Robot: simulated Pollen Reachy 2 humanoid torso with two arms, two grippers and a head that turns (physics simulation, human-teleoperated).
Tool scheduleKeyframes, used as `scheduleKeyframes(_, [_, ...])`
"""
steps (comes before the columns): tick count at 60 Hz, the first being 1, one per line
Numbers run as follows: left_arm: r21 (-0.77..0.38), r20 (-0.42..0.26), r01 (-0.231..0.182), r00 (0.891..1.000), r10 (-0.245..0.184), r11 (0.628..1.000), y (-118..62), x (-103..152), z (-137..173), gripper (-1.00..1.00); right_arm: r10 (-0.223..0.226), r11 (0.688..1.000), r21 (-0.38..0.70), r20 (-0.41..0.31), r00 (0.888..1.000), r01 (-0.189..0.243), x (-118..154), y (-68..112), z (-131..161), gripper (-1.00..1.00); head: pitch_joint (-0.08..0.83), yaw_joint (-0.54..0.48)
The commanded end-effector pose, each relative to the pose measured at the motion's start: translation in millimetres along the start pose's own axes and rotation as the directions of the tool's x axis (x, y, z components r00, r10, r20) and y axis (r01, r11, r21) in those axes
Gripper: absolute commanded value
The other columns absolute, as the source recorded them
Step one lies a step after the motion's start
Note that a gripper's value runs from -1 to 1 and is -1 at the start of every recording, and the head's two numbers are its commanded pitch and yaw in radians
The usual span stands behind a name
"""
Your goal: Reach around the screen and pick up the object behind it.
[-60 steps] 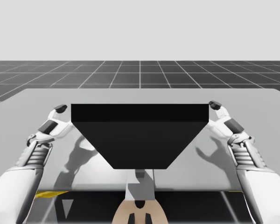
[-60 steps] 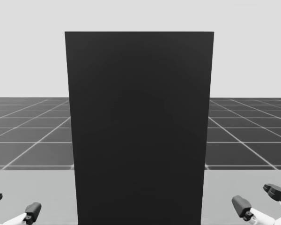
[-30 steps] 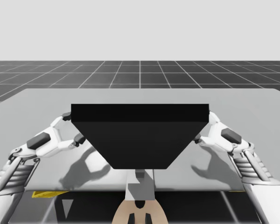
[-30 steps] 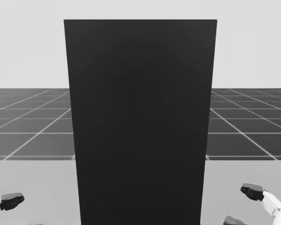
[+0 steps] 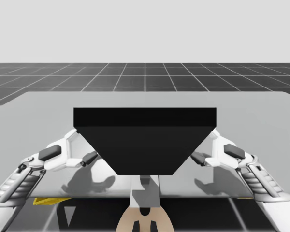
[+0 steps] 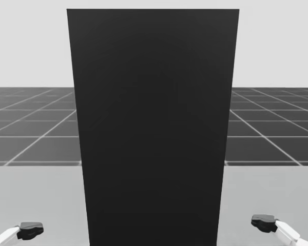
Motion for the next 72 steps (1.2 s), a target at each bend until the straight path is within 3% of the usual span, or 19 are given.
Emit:
scheduleKeyframes(1, [-0.043, -0.050, -0.017, 0.999, 0.015, 0.999, 4.0, -8.4, -19.8, -1.00, -0.013, 0.999, 0.033, -0.029, 1.000, 0.014, -9.5, 1.0, -2.9, -1.00, 0.131, 0.00])
scheduleKeyframes(17, [-0.068, -0.114, -0.022, 0.993, 0.014, 0.997, 10.3, -19.4, -72.4, -1.00, -0.009, 0.999, 0.038, -0.024, 1.000, 0.010, -13.8, 2.6, -4.2, -1.00, 0.140, 0.00])
scheduleKeyframes(34, [-0.161, -0.169, -0.026, 0.986, -0.001, 0.987, -8.5, -31.1, -129.2, -1.00, -0.006, 0.999, 0.046, -0.022, 1.000, 0.007, -18.1, 3.4, -3.1, -1.00, 0.150, -0.01])
scheduleKeyframes(45, [-0.185, -0.184, -0.030, 0.983, -0.004, 0.982, -10.0, -34.6, -155.0, -1.00, 0.000, 0.999, 0.050, -0.021, 1.000, 0.001, -18.6, 4.1, -1.7, -1.00, 0.157, -0.01])
scheduleKeyframes(57, [-0.201, -0.192, -0.067, 0.981, 0.027, 0.977, -8.3, -42.1, -183.3, -1.00, 0.007, 0.998, 0.059, -0.025, 1.000, -0.006, -20.2, 6.1, -2.1, -1.00, 0.168, -0.02])
scheduleKeyframes(72, [-0.237, -0.231, -0.119, 0.971, 0.063, 0.964, -15.7, -58.6, -217.8, -1.00, 0.013, 0.998, 0.064, -0.023, 1.000, -0.012, -21.5, 7.4, 0.3, -1.00, 0.185, -0.03])
